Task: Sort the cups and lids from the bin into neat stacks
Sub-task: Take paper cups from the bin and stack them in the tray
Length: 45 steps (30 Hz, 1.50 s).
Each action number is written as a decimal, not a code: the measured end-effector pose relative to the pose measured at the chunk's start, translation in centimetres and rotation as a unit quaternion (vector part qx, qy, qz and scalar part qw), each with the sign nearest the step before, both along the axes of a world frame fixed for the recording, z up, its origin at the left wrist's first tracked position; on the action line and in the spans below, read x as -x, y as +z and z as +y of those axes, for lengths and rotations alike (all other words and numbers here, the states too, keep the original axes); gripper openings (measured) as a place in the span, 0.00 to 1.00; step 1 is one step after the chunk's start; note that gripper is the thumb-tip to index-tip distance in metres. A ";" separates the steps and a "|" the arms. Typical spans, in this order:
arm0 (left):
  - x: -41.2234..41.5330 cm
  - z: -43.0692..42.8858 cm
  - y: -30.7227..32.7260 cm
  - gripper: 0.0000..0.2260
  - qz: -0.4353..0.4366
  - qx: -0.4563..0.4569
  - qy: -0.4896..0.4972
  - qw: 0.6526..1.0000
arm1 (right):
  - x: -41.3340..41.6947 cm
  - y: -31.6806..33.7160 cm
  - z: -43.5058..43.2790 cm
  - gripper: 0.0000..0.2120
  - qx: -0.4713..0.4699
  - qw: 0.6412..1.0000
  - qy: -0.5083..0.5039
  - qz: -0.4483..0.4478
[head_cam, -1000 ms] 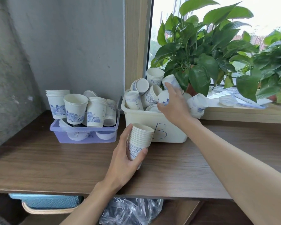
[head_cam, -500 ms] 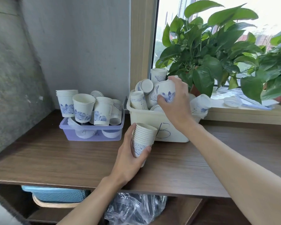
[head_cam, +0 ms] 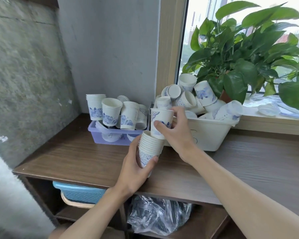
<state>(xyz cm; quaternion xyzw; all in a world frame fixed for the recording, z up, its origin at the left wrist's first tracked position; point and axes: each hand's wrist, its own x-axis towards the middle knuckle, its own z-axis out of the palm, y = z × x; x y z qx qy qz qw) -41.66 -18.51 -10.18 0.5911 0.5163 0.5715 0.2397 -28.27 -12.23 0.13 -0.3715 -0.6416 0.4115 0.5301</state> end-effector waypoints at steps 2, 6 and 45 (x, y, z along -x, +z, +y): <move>0.7 -0.4 0.0 0.31 0.006 0.000 0.000 1.000 | 0.7 -0.2 -0.1 0.17 0.005 1.000 0.013 -0.004; 2.0 -0.9 0.1 0.31 0.010 -0.002 0.014 1.000 | 2.2 -0.8 -0.1 0.17 0.035 0.996 0.057 -0.054; 7.2 -0.9 -0.2 0.37 -0.043 -0.058 0.118 0.990 | 11.7 2.2 4.9 0.03 -0.121 0.972 0.064 -0.190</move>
